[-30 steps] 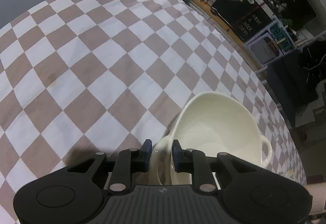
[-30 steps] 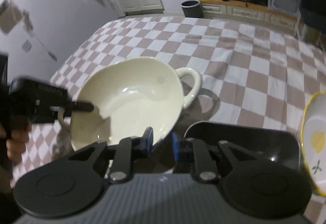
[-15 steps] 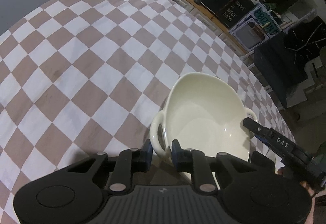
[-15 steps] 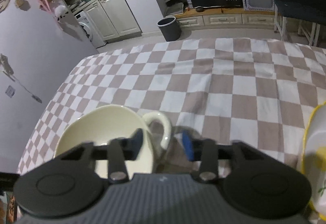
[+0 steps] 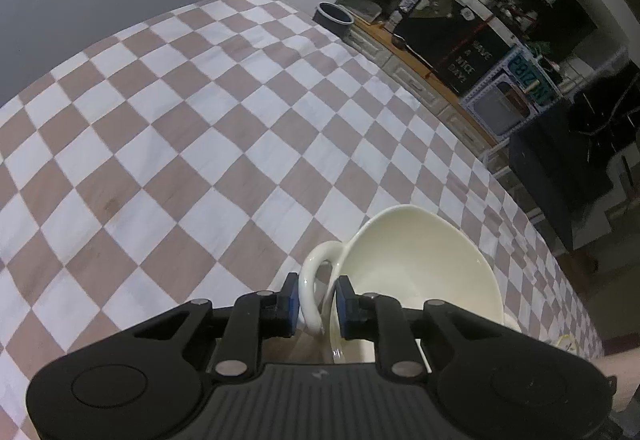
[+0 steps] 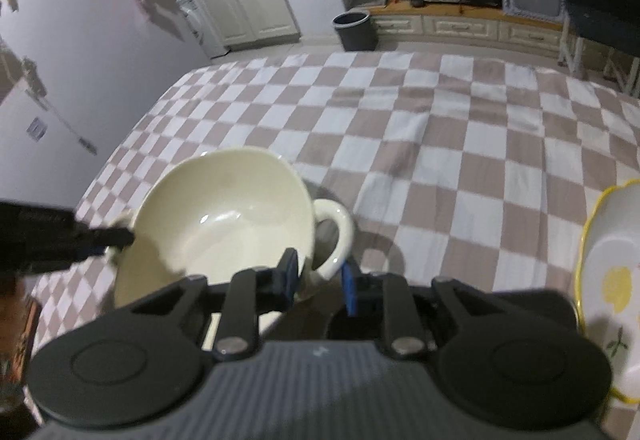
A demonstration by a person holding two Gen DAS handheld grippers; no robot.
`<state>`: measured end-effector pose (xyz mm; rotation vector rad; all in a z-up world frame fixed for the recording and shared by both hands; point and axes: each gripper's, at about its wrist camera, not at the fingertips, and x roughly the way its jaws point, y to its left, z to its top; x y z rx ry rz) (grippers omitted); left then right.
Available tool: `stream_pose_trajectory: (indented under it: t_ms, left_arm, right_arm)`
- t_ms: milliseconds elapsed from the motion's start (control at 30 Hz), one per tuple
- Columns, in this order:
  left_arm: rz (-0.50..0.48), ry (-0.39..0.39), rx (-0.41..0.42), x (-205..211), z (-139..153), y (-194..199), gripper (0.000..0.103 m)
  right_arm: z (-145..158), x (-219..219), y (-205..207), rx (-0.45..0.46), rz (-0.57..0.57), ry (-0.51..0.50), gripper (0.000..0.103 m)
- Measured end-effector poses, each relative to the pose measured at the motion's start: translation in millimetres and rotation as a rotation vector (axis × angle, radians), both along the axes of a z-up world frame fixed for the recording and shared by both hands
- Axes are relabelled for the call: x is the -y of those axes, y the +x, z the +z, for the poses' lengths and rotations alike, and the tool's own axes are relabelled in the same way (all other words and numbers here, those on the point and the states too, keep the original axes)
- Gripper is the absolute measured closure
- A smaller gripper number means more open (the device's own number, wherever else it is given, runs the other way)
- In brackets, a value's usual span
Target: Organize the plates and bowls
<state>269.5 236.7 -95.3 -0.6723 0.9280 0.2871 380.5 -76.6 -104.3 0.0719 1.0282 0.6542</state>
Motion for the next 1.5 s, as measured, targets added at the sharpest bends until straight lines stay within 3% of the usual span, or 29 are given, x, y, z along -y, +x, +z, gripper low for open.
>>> stream_pose_trajectory:
  t_ms: [200, 400, 600, 1067, 1233, 1500]
  left_arm:
    - [-0.072, 0.049, 0.022, 2.8, -1.6, 0.3, 0.082]
    - [-0.172, 0.134, 0.031, 10.7, -7.3, 6.5, 0.079]
    - [-0.223, 0.167, 0.015, 13.9, -10.1, 13.0, 0.078]
    - [-0.223, 0.152, -0.002, 14.2, -13.1, 16.1, 0.079]
    - [-0.214, 0.145, 0.003, 12.8, -13.6, 15.0, 0.079]
    - [-0.228, 0.192, 0.014, 17.9, -13.7, 17.6, 0.078]
  right_arm:
    - [-5.4, -1.7, 8.7, -0.016, -0.020, 0.010, 0.070]
    - [-14.6, -10.5, 16.0, -0.023, -0.003, -0.003, 0.070]
    - [-21.7, -9.6, 22.9, -0.063, -0.023, 0.038, 0.073]
    - [-30.2, -12.8, 32.0, -0.097, -0.059, 0.086, 0.075]
    - [-31.6, -15.4, 29.4, -0.059, -0.043, 0.082, 0.075]
    - [-37.6, -10.3, 32.8, -0.092, -0.097, 0.134, 0.077]
